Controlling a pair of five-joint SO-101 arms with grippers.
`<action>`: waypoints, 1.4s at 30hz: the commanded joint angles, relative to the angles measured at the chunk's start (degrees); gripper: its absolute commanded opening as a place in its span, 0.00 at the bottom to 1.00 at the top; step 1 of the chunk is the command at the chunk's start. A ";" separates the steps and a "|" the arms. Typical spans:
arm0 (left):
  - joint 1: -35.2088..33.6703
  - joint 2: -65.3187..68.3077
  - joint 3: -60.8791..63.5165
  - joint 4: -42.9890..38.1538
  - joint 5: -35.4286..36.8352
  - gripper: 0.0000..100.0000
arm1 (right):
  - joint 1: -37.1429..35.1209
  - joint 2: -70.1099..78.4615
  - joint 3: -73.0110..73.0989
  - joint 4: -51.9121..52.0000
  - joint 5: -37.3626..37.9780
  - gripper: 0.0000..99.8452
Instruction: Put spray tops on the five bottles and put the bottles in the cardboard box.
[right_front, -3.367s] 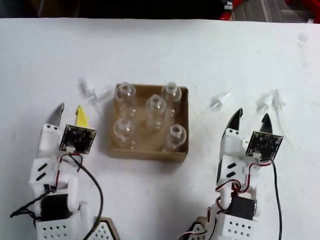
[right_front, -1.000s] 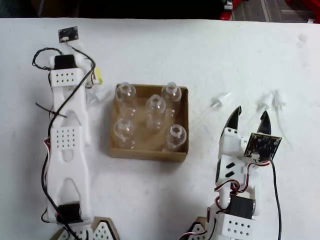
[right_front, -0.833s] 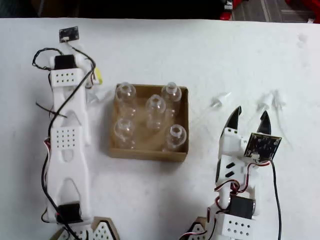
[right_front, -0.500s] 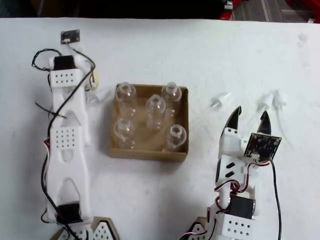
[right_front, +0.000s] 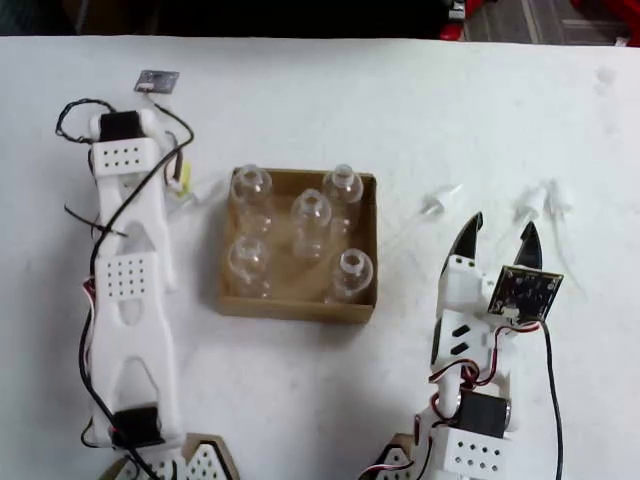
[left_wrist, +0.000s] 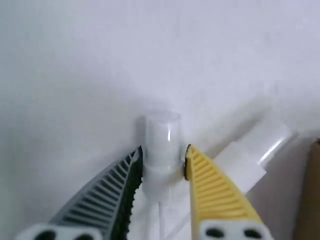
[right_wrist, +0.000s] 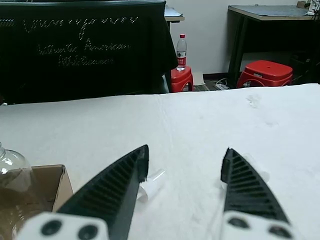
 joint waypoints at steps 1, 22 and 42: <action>-2.86 -7.08 -2.20 0.70 -3.60 0.21 | -0.66 -0.31 0.44 -1.36 0.26 0.21; -3.47 -12.88 2.73 -4.22 -9.14 0.23 | -0.66 -0.31 0.44 -1.19 0.26 0.21; -4.18 -12.79 17.41 -15.30 -9.32 0.14 | -0.66 -0.31 0.44 -1.01 0.26 0.21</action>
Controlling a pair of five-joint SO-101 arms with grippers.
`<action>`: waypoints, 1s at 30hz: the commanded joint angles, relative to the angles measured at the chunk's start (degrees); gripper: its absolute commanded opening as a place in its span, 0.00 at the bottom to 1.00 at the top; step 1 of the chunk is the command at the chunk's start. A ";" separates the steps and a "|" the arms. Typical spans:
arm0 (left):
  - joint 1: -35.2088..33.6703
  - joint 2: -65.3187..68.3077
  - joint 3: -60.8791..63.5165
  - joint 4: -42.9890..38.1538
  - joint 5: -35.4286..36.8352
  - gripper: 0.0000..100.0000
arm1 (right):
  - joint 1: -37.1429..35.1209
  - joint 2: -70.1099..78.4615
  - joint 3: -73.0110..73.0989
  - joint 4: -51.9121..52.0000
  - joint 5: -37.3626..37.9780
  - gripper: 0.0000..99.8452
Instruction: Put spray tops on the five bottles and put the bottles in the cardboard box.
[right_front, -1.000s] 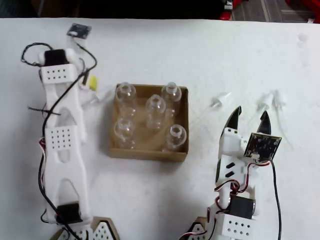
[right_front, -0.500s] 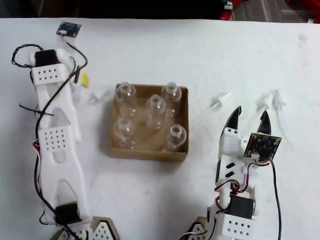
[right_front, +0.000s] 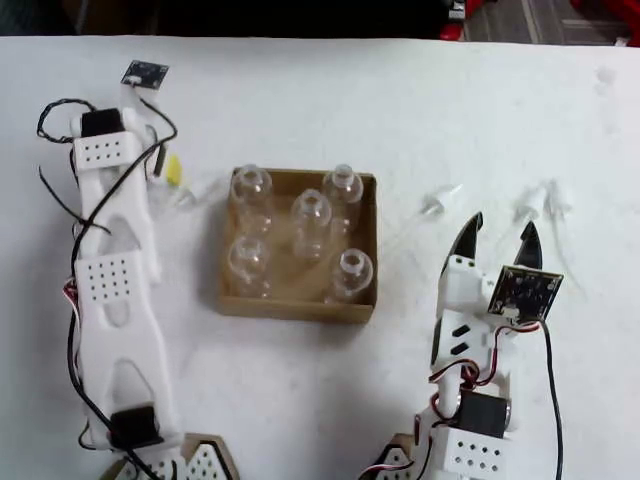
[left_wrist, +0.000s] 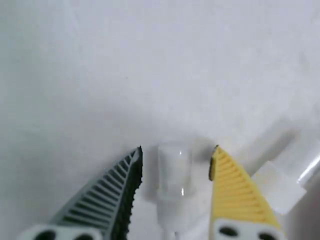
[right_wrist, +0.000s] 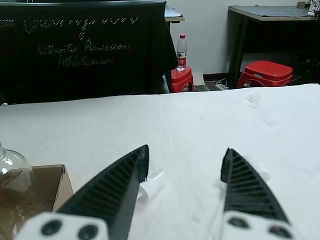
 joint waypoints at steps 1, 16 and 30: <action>-0.92 -4.00 0.00 -1.14 -0.62 0.12 | -0.66 -0.31 0.44 -1.01 0.26 0.21; 3.12 -9.63 -17.93 15.12 -0.18 0.09 | -0.48 -0.31 0.44 -1.27 0.26 0.21; 7.78 -29.41 -20.92 15.03 -0.09 0.03 | -0.40 -0.31 0.44 -1.27 0.26 0.21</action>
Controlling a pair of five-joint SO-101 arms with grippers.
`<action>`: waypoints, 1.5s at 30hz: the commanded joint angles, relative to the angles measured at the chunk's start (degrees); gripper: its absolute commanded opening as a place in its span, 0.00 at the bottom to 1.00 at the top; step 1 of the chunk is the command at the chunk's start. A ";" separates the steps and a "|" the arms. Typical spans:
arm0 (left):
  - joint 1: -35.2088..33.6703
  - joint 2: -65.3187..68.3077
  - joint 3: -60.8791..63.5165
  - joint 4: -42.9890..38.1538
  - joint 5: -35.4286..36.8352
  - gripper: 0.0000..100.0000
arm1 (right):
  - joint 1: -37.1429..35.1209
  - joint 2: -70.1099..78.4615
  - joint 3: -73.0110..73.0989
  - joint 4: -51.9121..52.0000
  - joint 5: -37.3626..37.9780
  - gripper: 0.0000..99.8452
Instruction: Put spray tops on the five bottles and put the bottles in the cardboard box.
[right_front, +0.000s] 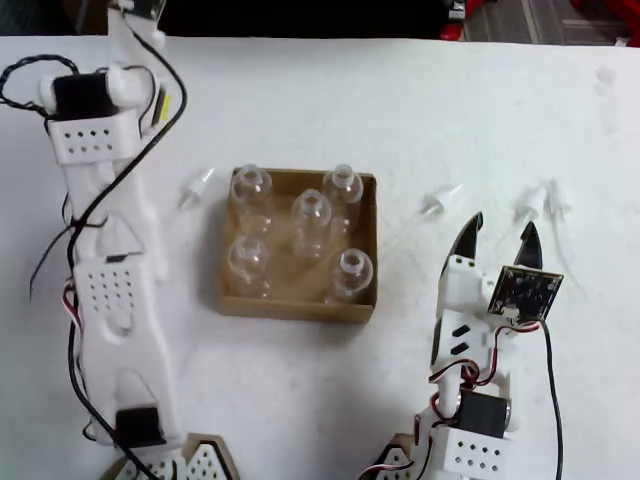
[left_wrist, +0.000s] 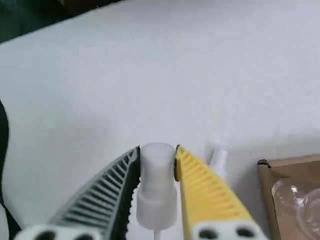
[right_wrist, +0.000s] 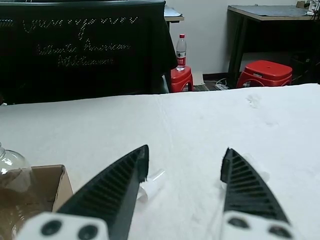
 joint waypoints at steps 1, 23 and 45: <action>2.42 -12.35 -2.73 0.44 0.00 0.01 | -0.40 -0.31 0.44 -1.27 0.26 0.21; 10.15 -62.02 50.11 -15.47 22.86 0.02 | -0.57 -0.31 0.44 -1.01 0.26 0.21; 12.97 -94.73 106.99 -61.45 22.15 0.02 | -0.66 -0.31 0.44 -1.01 0.26 0.21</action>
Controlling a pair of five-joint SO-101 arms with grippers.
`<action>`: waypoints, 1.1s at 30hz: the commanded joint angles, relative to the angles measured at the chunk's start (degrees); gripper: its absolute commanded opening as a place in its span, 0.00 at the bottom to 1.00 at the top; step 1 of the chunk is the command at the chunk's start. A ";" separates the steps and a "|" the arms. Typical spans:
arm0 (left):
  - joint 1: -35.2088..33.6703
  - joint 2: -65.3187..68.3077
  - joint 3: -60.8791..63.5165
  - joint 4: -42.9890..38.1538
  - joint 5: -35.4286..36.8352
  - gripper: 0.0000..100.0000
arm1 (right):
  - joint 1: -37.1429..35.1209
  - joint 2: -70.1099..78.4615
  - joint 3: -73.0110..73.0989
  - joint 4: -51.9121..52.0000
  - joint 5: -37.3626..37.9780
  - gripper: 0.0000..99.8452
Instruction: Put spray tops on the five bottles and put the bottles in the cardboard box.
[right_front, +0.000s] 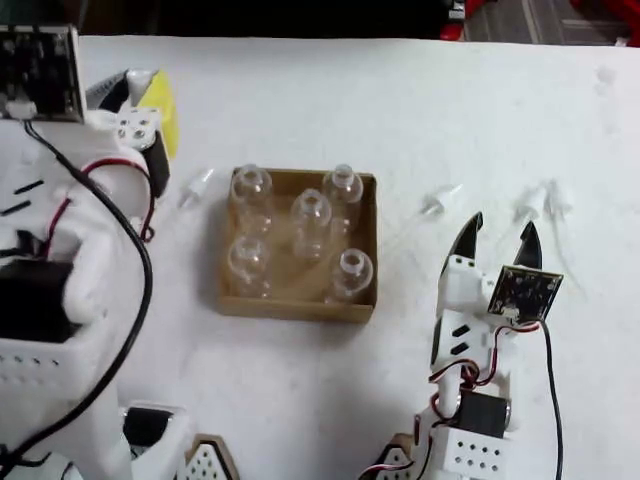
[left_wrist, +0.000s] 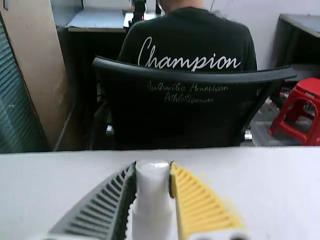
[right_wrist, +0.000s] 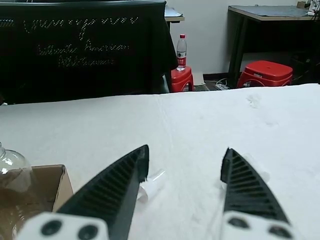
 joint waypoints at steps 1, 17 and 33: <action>1.98 -3.47 13.80 -25.41 0.26 0.02 | -0.66 -0.31 0.44 -1.01 0.26 0.21; 11.30 -1.63 36.66 -61.98 -8.44 0.02 | -0.66 -0.13 0.44 -1.01 0.26 0.21; 11.74 1.27 39.30 -62.59 -8.44 0.02 | -0.66 -0.04 0.44 -1.19 0.26 0.21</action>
